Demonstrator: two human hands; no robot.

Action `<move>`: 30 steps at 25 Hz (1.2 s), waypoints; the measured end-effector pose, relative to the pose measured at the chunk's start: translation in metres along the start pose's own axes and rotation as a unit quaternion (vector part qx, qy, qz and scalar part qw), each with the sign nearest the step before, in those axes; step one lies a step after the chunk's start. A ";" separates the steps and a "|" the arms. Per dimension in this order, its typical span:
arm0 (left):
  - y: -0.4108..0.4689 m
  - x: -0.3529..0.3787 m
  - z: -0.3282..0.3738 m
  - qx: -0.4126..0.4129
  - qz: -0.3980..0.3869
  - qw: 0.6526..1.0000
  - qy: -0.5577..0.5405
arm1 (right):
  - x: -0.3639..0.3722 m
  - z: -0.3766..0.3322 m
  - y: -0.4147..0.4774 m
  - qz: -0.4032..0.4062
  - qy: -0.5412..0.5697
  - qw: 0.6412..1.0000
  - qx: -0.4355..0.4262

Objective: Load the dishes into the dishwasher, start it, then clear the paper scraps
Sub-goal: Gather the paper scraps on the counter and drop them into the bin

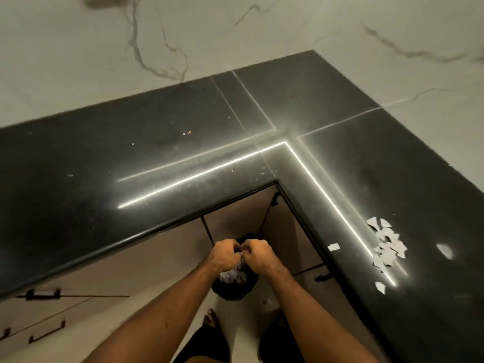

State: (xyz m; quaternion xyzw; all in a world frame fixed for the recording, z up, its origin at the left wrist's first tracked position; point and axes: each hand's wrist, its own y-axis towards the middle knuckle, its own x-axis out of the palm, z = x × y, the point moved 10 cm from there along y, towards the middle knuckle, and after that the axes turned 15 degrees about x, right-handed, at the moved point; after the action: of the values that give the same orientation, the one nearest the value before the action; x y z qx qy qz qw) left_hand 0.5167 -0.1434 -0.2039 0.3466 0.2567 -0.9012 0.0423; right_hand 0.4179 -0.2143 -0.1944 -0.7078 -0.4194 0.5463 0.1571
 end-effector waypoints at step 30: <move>-0.005 0.070 0.222 -0.077 0.276 0.786 -0.548 | -0.227 0.277 -0.101 0.354 0.019 0.934 0.047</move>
State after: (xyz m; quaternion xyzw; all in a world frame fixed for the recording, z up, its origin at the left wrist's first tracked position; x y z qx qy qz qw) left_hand 0.3289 -0.2411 -0.1078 -0.1535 0.1522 -0.8669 0.4491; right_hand 0.1129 -0.3927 -0.0784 -0.8128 -0.1120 0.5717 -0.0055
